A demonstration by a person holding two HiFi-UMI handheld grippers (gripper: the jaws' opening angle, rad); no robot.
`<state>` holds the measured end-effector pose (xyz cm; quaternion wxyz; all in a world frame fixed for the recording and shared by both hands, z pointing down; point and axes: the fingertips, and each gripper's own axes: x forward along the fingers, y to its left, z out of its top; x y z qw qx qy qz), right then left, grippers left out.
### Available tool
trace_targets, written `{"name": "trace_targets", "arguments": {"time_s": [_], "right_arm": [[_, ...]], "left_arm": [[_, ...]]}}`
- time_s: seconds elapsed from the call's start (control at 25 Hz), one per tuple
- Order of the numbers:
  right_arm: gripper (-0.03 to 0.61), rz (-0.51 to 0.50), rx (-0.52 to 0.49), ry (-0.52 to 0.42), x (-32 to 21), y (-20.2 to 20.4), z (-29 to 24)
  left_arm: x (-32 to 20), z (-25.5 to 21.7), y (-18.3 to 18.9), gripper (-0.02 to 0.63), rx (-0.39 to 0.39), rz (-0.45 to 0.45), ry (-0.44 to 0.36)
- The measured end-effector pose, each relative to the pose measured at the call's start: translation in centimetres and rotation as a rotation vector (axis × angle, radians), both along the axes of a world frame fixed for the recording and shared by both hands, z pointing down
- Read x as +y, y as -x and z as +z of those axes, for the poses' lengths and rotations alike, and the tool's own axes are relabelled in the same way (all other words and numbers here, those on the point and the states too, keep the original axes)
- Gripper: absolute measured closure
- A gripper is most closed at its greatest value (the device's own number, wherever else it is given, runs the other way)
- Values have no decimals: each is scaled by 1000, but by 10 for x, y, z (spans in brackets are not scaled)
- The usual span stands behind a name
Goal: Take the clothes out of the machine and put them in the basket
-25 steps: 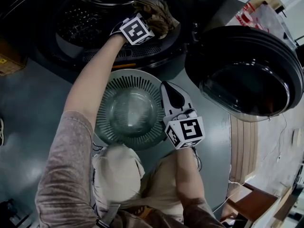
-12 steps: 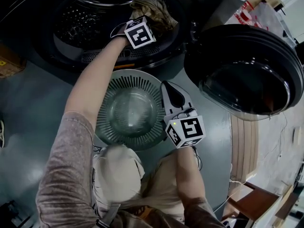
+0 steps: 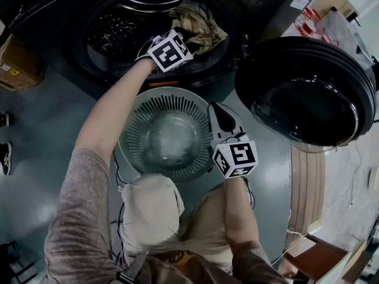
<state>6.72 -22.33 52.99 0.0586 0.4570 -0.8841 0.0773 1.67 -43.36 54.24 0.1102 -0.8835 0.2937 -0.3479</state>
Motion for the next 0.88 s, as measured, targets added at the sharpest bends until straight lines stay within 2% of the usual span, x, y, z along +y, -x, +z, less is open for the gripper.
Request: {"name": "trace_targets", "arguments": {"time_s": [0.16, 0.32, 0.48, 0.72, 0.88], "right_arm": [[580, 9, -15, -3, 0, -6, -1], [580, 13, -28, -11, 1, -8, -5], [580, 15, -35, -21, 6, -11, -9], [580, 28, -39, -33, 10, -19, -12], [580, 47, -61, -29, 12, -26, -14]], "left_arm": [[27, -22, 12, 520, 42, -2, -14], [57, -34, 25, 520, 89, -36, 11], [94, -45, 30, 520, 113, -29, 20], [156, -52, 39, 520, 189, -35, 66], [200, -48, 41, 520, 203, -19, 110]]}}
